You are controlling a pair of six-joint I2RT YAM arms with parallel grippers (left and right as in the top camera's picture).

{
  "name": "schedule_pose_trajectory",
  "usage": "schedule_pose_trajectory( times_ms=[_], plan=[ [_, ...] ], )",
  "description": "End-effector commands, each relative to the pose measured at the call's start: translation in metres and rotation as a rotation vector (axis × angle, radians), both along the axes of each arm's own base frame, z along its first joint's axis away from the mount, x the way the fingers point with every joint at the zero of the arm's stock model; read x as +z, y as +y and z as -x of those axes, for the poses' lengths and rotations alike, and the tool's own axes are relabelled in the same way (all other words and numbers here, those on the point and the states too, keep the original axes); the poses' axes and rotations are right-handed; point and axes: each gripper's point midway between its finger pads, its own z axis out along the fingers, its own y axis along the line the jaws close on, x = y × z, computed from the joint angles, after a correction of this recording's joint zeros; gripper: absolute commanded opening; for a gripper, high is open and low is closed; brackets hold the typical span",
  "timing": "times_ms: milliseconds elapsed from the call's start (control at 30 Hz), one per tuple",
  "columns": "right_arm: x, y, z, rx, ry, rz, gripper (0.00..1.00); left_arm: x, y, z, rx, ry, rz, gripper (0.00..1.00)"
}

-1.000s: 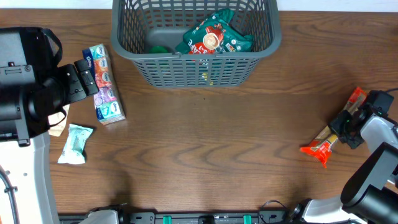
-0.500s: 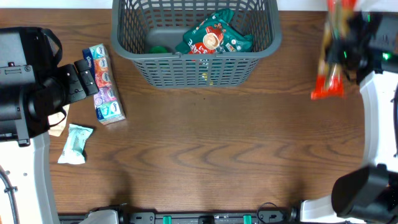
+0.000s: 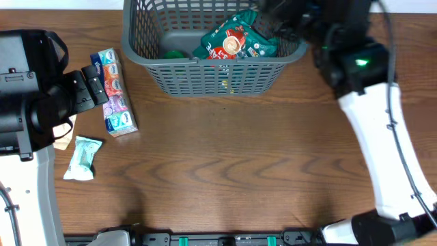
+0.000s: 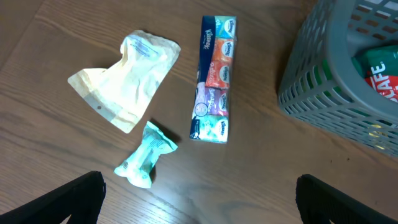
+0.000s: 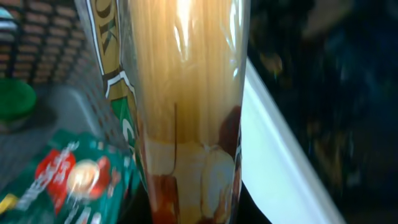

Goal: Pack container
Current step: 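Lift the spaghetti pack and place it into the basket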

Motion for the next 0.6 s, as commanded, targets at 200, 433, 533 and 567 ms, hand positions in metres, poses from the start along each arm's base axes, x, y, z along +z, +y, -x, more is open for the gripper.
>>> schedule_pose_trajectory(
  times_ms=[200, 433, 533, 567],
  plan=[
    [-0.047, 0.066, -0.036, 0.123, 0.075, -0.061, 0.01, -0.003, 0.001, 0.002, 0.012, 0.013, 0.009, 0.99],
    [-0.078, 0.079, -0.052, 0.109, 0.26, -0.12, 0.01, -0.003, 0.001, 0.002, 0.012, 0.013, 0.009, 0.99],
    [-0.095, 0.079, -0.052, 0.101, 0.325, -0.099, 0.01, -0.003, 0.001, 0.002, 0.012, 0.012, 0.009, 0.99],
    [-0.104, 0.079, -0.051, 0.098, 0.35, -0.09, 0.01, -0.003, 0.001, 0.002, 0.012, 0.012, 0.009, 0.99]
  ],
)
